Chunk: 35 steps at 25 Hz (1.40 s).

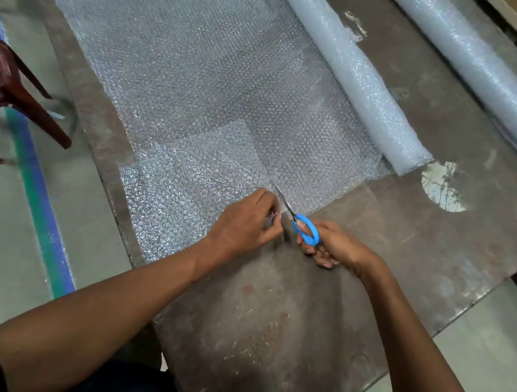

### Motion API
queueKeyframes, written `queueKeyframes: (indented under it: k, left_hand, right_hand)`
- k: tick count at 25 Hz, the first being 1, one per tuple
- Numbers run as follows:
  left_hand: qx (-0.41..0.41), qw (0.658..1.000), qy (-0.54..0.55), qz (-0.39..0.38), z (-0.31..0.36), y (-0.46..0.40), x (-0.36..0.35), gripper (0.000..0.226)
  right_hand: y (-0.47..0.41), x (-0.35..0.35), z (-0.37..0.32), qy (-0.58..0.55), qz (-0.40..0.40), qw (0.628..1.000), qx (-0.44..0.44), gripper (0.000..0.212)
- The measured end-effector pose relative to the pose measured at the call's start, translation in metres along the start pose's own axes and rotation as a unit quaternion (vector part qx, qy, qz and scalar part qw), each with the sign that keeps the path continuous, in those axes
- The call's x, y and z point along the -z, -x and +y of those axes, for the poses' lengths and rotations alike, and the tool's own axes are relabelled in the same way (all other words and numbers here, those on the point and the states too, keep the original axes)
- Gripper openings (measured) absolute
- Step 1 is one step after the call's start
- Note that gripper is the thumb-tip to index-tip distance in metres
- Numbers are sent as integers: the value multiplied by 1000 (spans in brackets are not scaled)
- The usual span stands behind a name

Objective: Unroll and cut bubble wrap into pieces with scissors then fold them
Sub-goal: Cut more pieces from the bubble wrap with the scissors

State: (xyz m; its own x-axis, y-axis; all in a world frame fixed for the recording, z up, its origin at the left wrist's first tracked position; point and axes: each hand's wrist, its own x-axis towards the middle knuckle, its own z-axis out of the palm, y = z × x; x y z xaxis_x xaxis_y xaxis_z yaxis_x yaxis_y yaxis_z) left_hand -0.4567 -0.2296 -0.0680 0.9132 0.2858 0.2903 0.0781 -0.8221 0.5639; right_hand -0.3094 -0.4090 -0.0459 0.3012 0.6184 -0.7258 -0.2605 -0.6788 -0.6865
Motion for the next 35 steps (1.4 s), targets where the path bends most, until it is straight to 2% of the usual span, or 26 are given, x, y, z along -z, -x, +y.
queueKeyframes:
  k: [3, 6, 19, 26, 33, 35]
  left_hand:
    - [18, 1000, 18, -6, -1, 0, 1, 22]
    - [24, 999, 47, -8, -1, 0, 1, 22]
    - [33, 997, 69, -14, 1, -3, 8, 21]
    - [44, 996, 75, -29, -3, -3, 13, 23]
    - [46, 995, 77, -37, -3, -3, 15, 25]
    - [46, 995, 79, -34, -3, -2, 15, 23]
  right_hand:
    - [-2, 5, -1, -76, -36, 995, -46, 53]
    - [-2, 3, -1, -91, -41, 994, -36, 53]
    - [-20, -1, -34, -97, -53, 994, -1, 53]
    - [-39, -8, -41, -93, -34, 995, 6, 50]
    - [-39, -11, -40, -20, 14, 998, 57, 39]
    - [-38, -10, -38, -32, 5, 998, 49, 44]
